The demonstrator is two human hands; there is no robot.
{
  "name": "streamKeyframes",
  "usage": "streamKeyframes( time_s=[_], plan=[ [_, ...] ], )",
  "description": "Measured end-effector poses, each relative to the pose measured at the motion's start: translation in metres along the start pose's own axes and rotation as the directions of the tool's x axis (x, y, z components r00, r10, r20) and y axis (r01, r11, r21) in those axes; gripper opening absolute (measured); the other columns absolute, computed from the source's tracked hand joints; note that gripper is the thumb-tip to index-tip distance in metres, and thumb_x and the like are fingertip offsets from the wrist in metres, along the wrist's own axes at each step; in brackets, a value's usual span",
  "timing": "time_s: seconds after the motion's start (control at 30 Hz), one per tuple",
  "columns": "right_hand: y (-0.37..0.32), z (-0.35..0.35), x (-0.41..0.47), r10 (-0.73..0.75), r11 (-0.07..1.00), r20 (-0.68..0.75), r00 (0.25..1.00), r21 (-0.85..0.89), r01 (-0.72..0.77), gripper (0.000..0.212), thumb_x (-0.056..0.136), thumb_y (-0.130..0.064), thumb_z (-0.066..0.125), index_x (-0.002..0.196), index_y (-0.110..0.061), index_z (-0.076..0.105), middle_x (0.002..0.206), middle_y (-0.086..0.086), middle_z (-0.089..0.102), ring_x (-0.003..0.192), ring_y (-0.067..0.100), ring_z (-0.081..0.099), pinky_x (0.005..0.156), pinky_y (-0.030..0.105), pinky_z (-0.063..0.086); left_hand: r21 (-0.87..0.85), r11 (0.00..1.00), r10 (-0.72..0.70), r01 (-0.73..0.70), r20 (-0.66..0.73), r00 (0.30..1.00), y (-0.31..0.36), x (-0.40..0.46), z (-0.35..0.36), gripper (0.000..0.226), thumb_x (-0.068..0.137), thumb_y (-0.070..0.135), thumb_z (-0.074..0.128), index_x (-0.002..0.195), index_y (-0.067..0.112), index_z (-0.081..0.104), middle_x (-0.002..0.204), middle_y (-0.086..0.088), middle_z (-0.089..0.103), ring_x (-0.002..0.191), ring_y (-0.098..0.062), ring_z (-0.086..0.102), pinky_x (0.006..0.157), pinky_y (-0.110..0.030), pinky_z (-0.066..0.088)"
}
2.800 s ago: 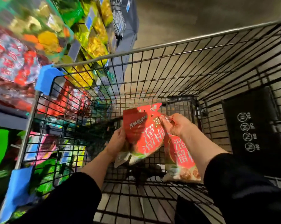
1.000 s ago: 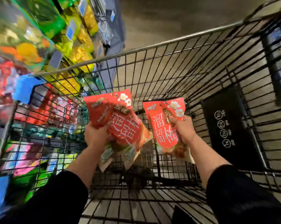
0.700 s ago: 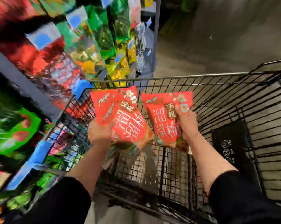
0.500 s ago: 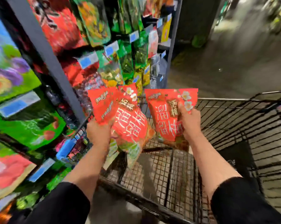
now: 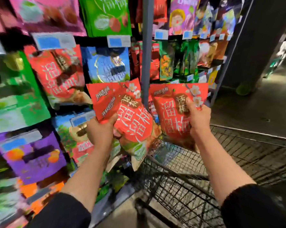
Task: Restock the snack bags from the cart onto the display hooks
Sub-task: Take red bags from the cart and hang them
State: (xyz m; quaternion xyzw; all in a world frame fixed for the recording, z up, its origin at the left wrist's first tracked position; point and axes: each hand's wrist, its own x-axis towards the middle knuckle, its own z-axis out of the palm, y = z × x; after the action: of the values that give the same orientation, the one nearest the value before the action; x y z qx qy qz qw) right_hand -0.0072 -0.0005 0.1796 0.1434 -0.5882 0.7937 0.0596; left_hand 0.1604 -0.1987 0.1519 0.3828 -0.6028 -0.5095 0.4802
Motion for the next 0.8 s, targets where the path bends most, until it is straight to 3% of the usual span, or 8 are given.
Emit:
streamKeyframes(
  time_s=[0.13, 0.2, 0.27, 0.37, 0.5, 0.57, 0.63, 0.8],
  plan=[
    [0.006, 0.047, -0.050, 0.053, 0.998, 0.098, 0.994, 0.014, -0.054, 0.015, 0.090, -0.013, 0.066, 0.077, -0.020, 0.065, 0.066, -0.014, 0.069, 0.063, -0.001, 0.065, 0.064, 0.024, 0.056, 0.021, 1.000, -0.016, 0.019, -0.120, 0.993, -0.012, -0.003, -0.079, 0.038, 0.063, 0.035, 0.086, 0.094, 0.018, 0.072, 0.087, -0.001, 0.070, 0.085, -0.024, 0.068, 0.075, -0.037, 0.052],
    [0.016, 0.068, -0.070, 0.080, 0.997, 0.150, 0.985, 0.008, -0.082, 0.005, 0.089, -0.015, 0.067, 0.085, -0.017, 0.067, 0.074, -0.010, 0.072, 0.068, 0.003, 0.066, 0.064, 0.024, 0.056, 0.023, 0.999, -0.038, 0.043, -0.166, 0.985, -0.025, -0.005, -0.112, 0.040, 0.064, 0.033, 0.086, 0.098, 0.016, 0.074, 0.088, -0.002, 0.071, 0.083, -0.021, 0.067, 0.076, -0.038, 0.054],
    [0.025, 0.090, -0.087, 0.118, 0.993, 0.175, 0.977, -0.013, -0.117, 0.012, 0.088, -0.018, 0.069, 0.097, -0.011, 0.068, 0.087, -0.002, 0.071, 0.073, 0.008, 0.065, 0.065, 0.024, 0.055, 0.033, 0.998, -0.048, 0.056, -0.203, 0.978, -0.037, -0.008, -0.141, 0.039, 0.065, 0.032, 0.085, 0.100, 0.017, 0.074, 0.095, -0.005, 0.073, 0.085, -0.020, 0.067, 0.079, -0.042, 0.054],
    [0.039, 0.118, -0.107, 0.156, 0.988, 0.255, 0.954, -0.022, -0.156, 0.005, 0.088, -0.013, 0.067, 0.084, -0.016, 0.066, 0.081, -0.006, 0.067, 0.069, 0.006, 0.063, 0.067, 0.026, 0.053, 0.089, 0.992, -0.065, 0.092, -0.271, 0.960, -0.055, -0.009, -0.172, 0.035, 0.069, 0.028, 0.084, 0.100, 0.015, 0.074, 0.097, -0.009, 0.074, 0.089, -0.025, 0.068, 0.079, -0.043, 0.054],
    [0.054, 0.152, -0.112, 0.219, 0.975, 0.334, 0.917, -0.031, -0.222, 0.011, 0.089, -0.011, 0.066, 0.080, -0.018, 0.066, 0.072, -0.011, 0.068, 0.059, -0.003, 0.063, 0.061, 0.023, 0.052, 0.130, 0.985, -0.067, 0.116, -0.333, 0.941, -0.064, -0.008, -0.196, 0.033, 0.070, 0.030, 0.084, 0.098, 0.016, 0.074, 0.094, -0.009, 0.074, 0.087, -0.027, 0.069, 0.076, -0.041, 0.054],
    [0.053, 0.173, -0.100, 0.225, 0.970, 0.367, 0.903, 0.001, -0.242, 0.004, 0.086, -0.015, 0.069, 0.090, -0.014, 0.069, 0.079, -0.007, 0.071, 0.070, 0.007, 0.067, 0.071, 0.032, 0.055, 0.172, 0.979, -0.043, 0.107, -0.339, 0.940, -0.057, 0.002, -0.201, 0.034, 0.070, 0.034, 0.084, 0.096, 0.016, 0.074, 0.093, -0.011, 0.073, 0.086, -0.029, 0.067, 0.071, -0.036, 0.049],
    [0.043, 0.197, -0.083, 0.208, 0.970, 0.379, 0.902, 0.041, -0.241, 0.022, 0.084, -0.018, 0.072, 0.103, -0.010, 0.067, 0.095, 0.004, 0.071, 0.081, 0.017, 0.067, 0.078, 0.039, 0.057, 0.194, 0.978, -0.002, 0.072, -0.343, 0.939, -0.042, 0.016, -0.201, 0.041, 0.067, 0.040, 0.084, 0.097, 0.015, 0.074, 0.094, -0.012, 0.073, 0.087, -0.030, 0.067, 0.072, -0.038, 0.050],
    [0.004, 0.268, -0.036, 0.168, 0.936, 0.505, 0.847, 0.189, -0.299, 0.008, 0.084, -0.009, 0.071, 0.087, -0.015, 0.066, 0.081, 0.000, 0.072, 0.069, 0.015, 0.068, 0.066, 0.035, 0.058, 0.067, 0.997, 0.053, -0.032, -0.339, 0.939, 0.000, 0.057, -0.194, 0.050, 0.049, 0.050, 0.085, 0.089, 0.021, 0.075, 0.088, -0.002, 0.074, 0.084, -0.023, 0.070, 0.080, -0.044, 0.056]
  ],
)
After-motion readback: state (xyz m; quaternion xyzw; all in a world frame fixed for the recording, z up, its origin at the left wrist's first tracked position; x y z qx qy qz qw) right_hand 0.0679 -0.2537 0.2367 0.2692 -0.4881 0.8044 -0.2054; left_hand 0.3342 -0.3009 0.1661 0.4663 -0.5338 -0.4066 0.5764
